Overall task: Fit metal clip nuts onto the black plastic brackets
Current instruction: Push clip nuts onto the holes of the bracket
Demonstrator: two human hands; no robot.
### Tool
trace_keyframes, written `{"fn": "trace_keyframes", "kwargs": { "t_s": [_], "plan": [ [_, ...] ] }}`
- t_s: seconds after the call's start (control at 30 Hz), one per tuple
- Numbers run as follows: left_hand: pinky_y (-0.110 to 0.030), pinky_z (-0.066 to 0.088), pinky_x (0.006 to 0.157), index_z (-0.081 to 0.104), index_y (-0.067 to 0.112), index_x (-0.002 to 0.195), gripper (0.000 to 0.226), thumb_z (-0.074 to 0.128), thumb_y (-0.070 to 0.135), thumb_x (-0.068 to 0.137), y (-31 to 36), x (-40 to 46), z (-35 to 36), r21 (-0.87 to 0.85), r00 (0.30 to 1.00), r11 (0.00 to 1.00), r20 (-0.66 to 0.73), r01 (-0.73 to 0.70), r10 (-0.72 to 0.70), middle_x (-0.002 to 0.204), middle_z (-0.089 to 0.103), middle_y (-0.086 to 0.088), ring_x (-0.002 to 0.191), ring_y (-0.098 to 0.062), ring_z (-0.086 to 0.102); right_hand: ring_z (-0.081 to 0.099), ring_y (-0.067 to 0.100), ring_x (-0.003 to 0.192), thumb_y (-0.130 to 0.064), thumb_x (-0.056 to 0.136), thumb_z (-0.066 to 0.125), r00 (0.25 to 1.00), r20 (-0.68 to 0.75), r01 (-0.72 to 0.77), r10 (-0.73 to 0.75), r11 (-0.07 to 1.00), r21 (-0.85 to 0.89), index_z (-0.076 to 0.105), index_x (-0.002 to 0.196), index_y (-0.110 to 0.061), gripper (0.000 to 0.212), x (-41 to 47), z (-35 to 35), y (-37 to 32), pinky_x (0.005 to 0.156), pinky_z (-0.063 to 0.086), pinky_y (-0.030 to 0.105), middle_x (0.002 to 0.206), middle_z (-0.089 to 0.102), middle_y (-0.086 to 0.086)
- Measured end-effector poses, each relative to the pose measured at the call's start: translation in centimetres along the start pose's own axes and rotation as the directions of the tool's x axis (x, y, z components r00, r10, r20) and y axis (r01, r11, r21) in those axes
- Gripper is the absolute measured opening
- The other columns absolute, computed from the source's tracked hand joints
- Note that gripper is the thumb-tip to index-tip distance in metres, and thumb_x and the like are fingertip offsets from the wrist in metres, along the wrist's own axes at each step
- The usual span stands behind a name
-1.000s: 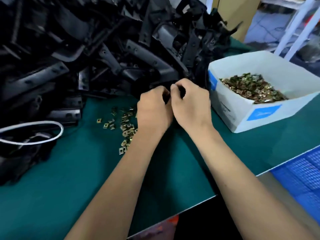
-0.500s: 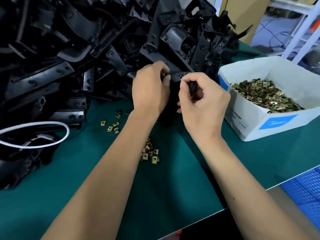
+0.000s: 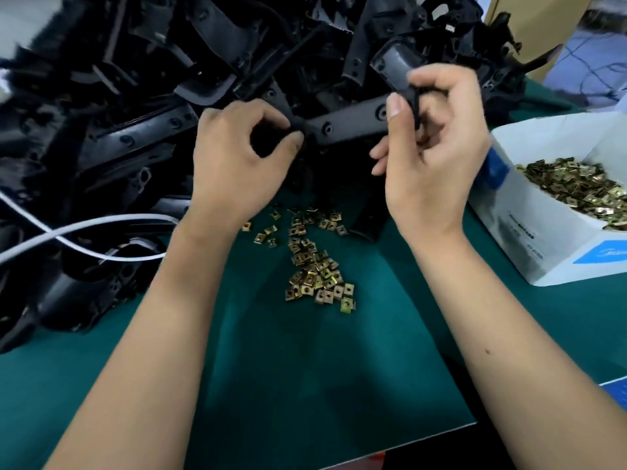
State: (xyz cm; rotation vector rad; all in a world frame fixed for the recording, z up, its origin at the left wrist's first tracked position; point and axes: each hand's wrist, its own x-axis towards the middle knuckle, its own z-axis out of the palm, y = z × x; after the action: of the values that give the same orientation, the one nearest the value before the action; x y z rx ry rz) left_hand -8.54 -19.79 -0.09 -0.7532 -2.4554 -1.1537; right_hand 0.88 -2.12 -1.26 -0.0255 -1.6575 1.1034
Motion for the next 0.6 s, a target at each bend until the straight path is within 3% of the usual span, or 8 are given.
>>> {"fn": "trace_keyframes", "kwargs": {
  "t_s": [0.13,0.2,0.27,0.37,0.43,0.5,0.57,0.6],
  "plan": [
    [-0.027,0.049,0.074,0.064,0.020,0.120,0.041,0.081,0.037,0.086,-3.3,-2.4,-0.9,-0.207,0.968,0.969,0.237,0.132,-0.081,0.091,0.062,-0.005,0.082,-0.012,0.059,0.066,0.023,0.053,-0.016,0.105,0.058,0.984,0.180,0.007,-0.021,0.997,0.078,0.062,0.117,-0.007,0.016,1.4,2.7,-0.3,0.046,0.049,0.029,0.087,0.067,-0.002],
    [-0.019,0.045,0.061,0.070,0.013,0.109,0.028,0.080,0.027,0.087,-4.3,-3.1,-1.1,-0.328,0.934,0.916,0.337,0.232,-0.116,0.080,0.059,-0.001,0.068,-0.007,0.055,0.067,0.024,0.056,-0.014,0.103,0.059,0.958,0.287,-0.034,-0.001,0.992,0.119,0.059,0.119,-0.007,0.017,1.3,4.2,-0.3,0.047,0.053,0.033,0.087,0.067,0.001],
    [-0.021,0.045,0.044,0.074,0.014,0.093,0.005,0.075,0.018,0.092,-5.1,-3.5,-1.3,-0.462,0.887,0.805,0.432,0.372,-0.162,0.073,0.062,-0.005,0.054,-0.010,0.056,0.071,0.025,0.067,-0.011,0.101,0.062,0.919,0.389,-0.143,0.068,0.975,0.169,0.051,0.127,-0.006,0.029,0.7,5.4,-0.3,0.055,0.059,0.037,0.095,0.067,0.008],
    [-0.022,0.044,0.038,0.073,0.019,0.086,0.017,0.066,0.016,0.101,-6.2,-3.9,-1.7,-0.537,0.876,0.705,0.401,0.462,-0.269,0.066,0.065,-0.005,0.046,-0.015,0.058,0.071,0.024,0.082,-0.015,0.097,0.069,0.846,0.492,-0.276,0.205,0.958,0.075,0.043,0.138,-0.009,0.050,-1.2,5.8,0.3,0.066,0.063,0.039,0.118,0.061,0.010],
    [-0.023,0.049,0.042,0.069,0.013,0.094,0.012,0.062,0.018,0.103,-6.7,-3.8,-1.8,-0.634,0.872,0.600,0.334,0.488,-0.357,0.068,0.069,-0.003,0.049,-0.016,0.061,0.069,0.018,0.082,-0.021,0.094,0.073,0.816,0.527,-0.199,0.237,0.971,-0.130,0.052,0.131,-0.014,0.043,-2.2,4.9,1.1,0.069,0.061,0.036,0.110,0.066,0.001],
    [-0.025,0.054,0.049,0.067,0.013,0.097,0.012,0.060,0.019,0.104,-6.9,-3.6,-1.6,-0.754,0.861,0.462,0.270,0.468,-0.431,0.072,0.072,-0.002,0.054,-0.017,0.065,0.067,0.014,0.073,-0.024,0.093,0.076,0.719,0.652,-0.096,0.242,0.963,-0.252,0.064,0.111,-0.018,0.023,-2.6,4.0,1.7,0.065,0.056,0.033,0.088,0.070,-0.004],
    [-0.027,0.058,0.055,0.066,0.012,0.097,0.013,0.057,0.017,0.106,-6.7,-3.5,-1.0,-0.840,0.850,0.329,0.256,0.432,-0.460,0.076,0.074,-0.003,0.060,-0.019,0.069,0.066,0.010,0.065,-0.039,0.088,0.078,0.507,0.807,-0.004,0.304,0.937,-0.350,0.071,0.092,-0.027,0.015,-2.5,3.4,1.7,0.062,0.053,0.031,0.074,0.070,-0.007],
    [-0.028,0.059,0.059,0.065,0.011,0.099,0.013,0.056,0.014,0.106,-6.5,-3.5,-0.5,-0.868,0.844,0.258,0.276,0.425,-0.461,0.079,0.075,-0.004,0.064,-0.020,0.072,0.065,0.007,0.064,-0.052,0.083,0.078,0.410,0.844,0.057,0.346,0.914,-0.402,0.072,0.089,-0.031,0.023,-2.4,3.3,1.7,0.062,0.052,0.030,0.072,0.070,-0.010]
  ]
}}
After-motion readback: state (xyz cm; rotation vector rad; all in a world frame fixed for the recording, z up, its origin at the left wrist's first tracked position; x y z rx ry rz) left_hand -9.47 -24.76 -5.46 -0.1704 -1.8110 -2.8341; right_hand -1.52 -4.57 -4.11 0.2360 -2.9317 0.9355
